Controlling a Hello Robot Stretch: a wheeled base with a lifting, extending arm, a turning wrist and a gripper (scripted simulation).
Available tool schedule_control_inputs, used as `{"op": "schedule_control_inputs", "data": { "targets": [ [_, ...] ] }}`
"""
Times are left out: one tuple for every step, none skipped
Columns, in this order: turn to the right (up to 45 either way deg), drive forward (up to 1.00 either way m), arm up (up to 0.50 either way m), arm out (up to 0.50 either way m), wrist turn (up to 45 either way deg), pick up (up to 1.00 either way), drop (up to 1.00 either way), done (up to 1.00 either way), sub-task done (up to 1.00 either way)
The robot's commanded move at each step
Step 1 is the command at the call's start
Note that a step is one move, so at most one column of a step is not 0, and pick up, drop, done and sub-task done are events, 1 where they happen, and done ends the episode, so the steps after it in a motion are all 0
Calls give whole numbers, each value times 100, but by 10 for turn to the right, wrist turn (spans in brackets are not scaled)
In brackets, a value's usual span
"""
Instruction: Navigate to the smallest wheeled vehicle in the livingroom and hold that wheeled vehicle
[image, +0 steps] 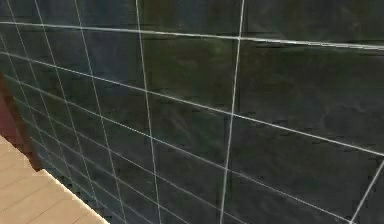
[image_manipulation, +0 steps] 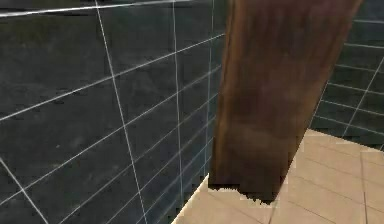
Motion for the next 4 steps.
{"op": "schedule_control_inputs", "data": {
  "targets": [
    [-450,0,0,0,0,0,0,0,0],
    [-90,0,0,0,0,0,0,0,0],
    [0,100,0,0,0,0,0,0,0],
    [-30,0,0,0,0,0,0,0,0]
  ]
}}
